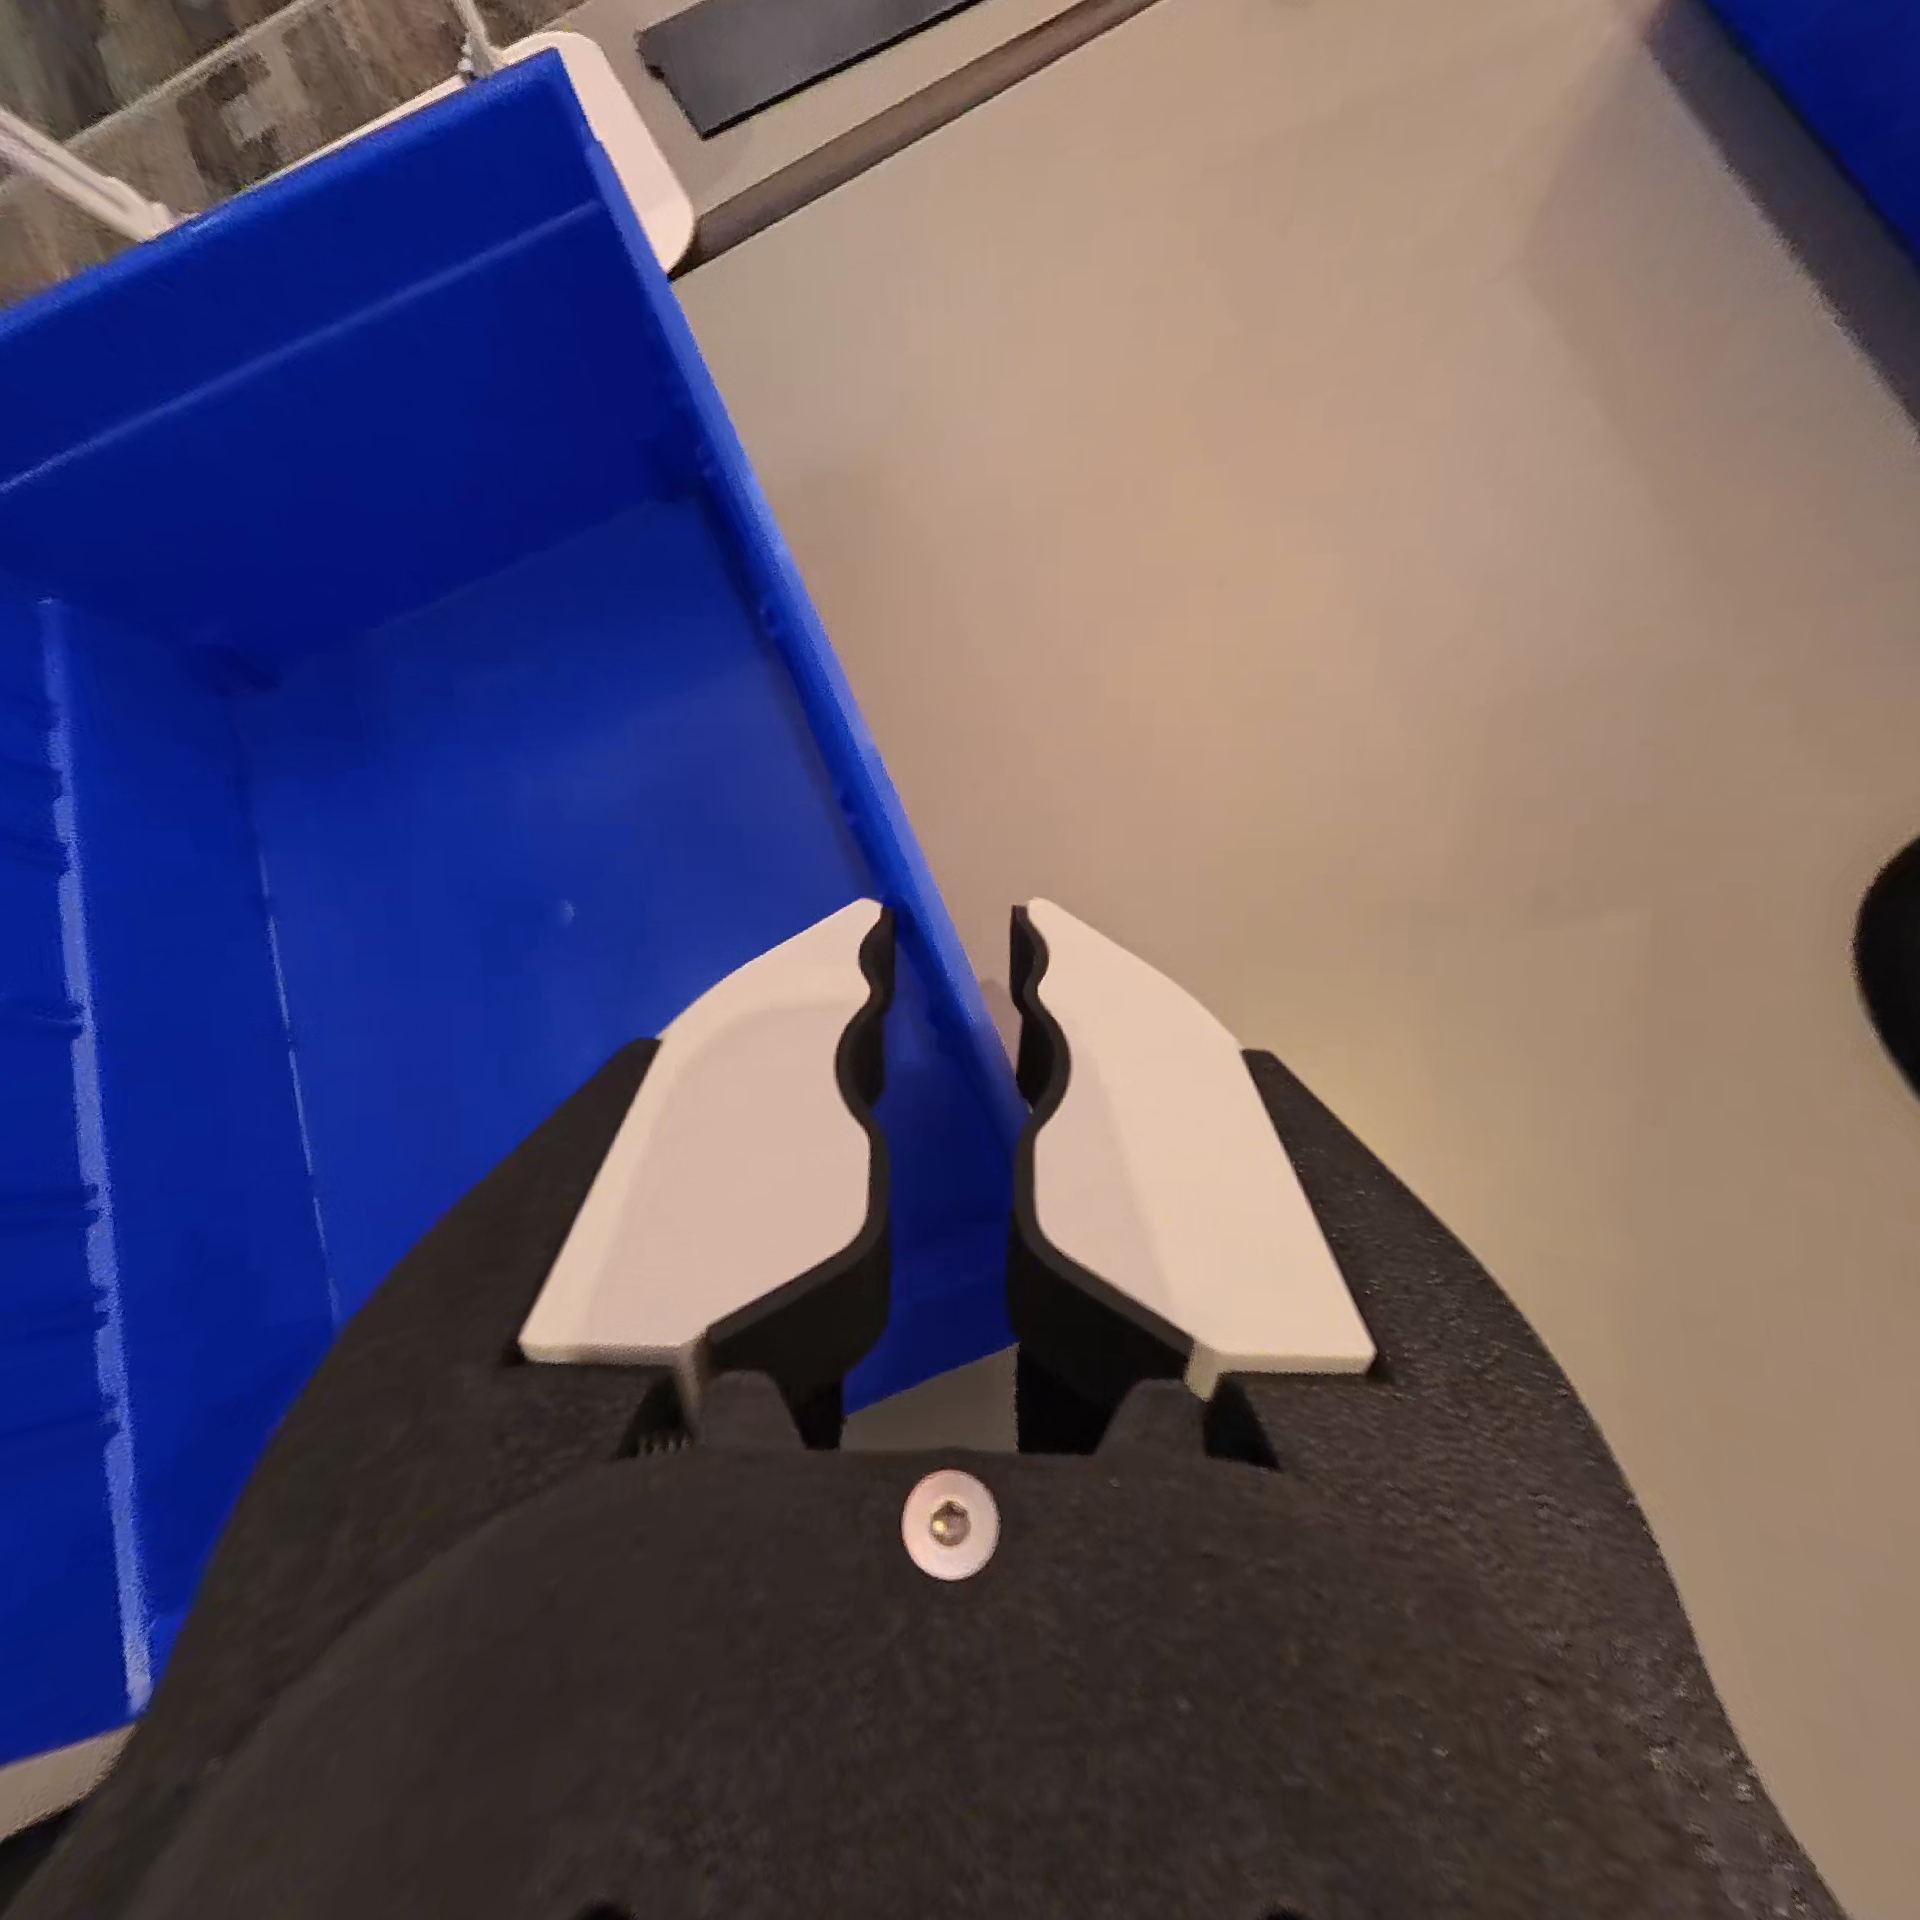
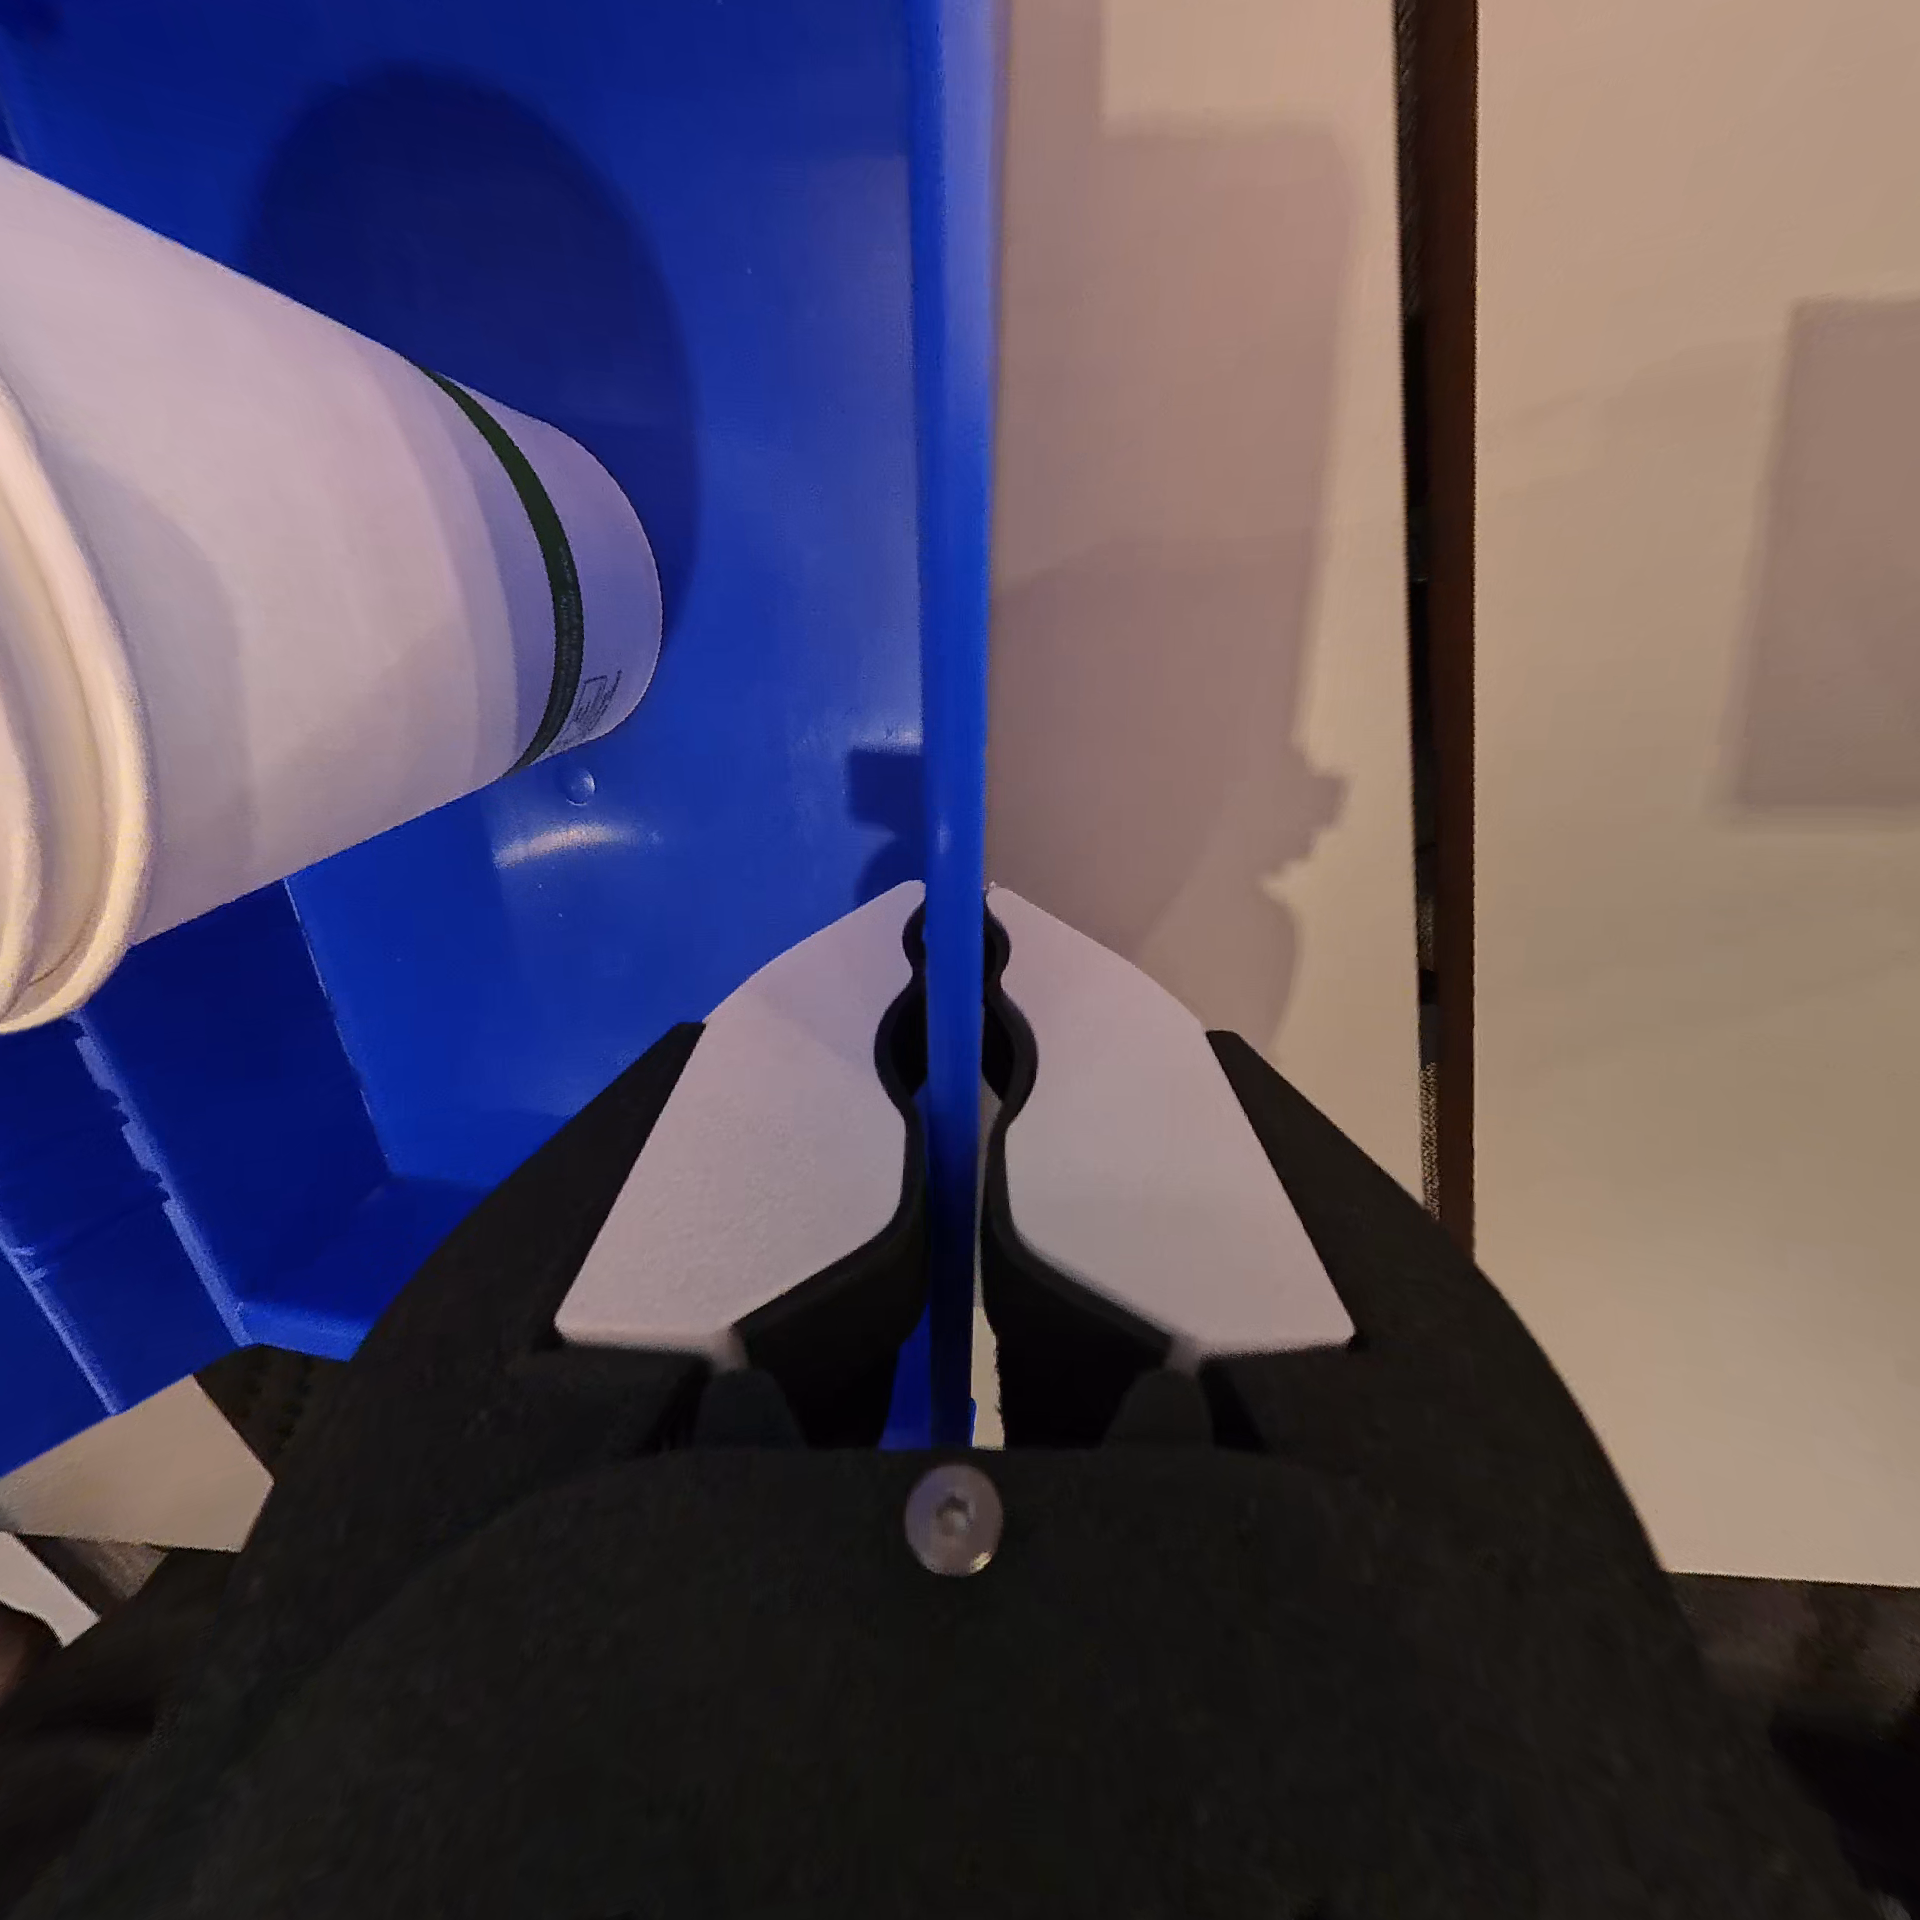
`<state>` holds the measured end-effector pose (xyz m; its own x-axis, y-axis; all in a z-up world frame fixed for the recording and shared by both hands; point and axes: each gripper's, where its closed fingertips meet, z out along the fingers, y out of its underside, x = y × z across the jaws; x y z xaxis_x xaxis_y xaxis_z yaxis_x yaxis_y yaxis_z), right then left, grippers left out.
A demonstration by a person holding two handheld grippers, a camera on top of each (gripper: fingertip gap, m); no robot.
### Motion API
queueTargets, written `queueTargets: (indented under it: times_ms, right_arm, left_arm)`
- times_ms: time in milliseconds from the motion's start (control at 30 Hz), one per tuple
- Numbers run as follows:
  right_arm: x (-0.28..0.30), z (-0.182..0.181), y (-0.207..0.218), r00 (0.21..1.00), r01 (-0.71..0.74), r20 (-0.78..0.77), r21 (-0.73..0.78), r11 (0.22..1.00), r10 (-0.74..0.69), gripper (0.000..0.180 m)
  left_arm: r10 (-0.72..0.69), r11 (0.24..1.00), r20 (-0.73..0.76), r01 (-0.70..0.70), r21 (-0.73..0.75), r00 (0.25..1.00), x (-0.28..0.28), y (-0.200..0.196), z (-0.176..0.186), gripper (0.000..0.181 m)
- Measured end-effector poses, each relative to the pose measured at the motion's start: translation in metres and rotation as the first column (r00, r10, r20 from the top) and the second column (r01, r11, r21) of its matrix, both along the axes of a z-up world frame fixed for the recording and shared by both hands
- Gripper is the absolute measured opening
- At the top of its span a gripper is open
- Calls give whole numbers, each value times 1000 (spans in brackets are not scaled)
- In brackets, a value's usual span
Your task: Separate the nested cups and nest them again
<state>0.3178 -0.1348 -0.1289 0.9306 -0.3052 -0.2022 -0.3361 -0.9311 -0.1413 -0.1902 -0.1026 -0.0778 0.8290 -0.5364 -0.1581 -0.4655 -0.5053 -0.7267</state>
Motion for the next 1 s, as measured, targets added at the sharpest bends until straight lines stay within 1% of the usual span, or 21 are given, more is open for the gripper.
queueTargets:
  times_ms: [200, 267, 300, 433, 567, 667, 800, 1000]
  right_arm:
    - [-7, 2, 1, 1000, 28, -3, 9, 1000, -28, 5]
    - [-11, 2, 1, 999, 35, -9, 15, 999, -35, 5]
    - [-12, 2, 1, 999, 39, -11, 19, 999, -38, 5]
    - [-20, 5, 2, 999, 44, -25, 45, 998, -43, 5]
    - [-32, 14, 3, 997, 44, -71, 59, 997, -40, 5]
    - [-41, 29, 4, 996, 37, -80, 58, 998, -32, 5]
    - [-61, 61, 7, 998, 8, -55, 46, 999, -6, 5]
    - [-122, 123, 24, 996, -71, -44, 57, 996, 74, 5]
  left_arm:
    - [-53, 998, 97, 57, -34, 994, 32, -5, 2, 29]
    - [-73, 995, 174, 84, -55, 982, 42, -13, 6, 41]
    - [-79, 995, 208, 92, -50, 975, 44, -16, 11, 44]
    - [-97, 995, 302, 90, 38, 948, 32, -28, 42, 46]
    - [-112, 992, 312, 89, 87, 944, 4, -43, 68, 46]
    - [-100, 991, 323, 67, 113, 941, -22, -53, 82, 43]
    - [-78, 993, 315, 47, 104, 946, -55, -67, 86, 44]
    - [-31, 990, 334, -18, 143, 942, -102, -83, 98, 44]
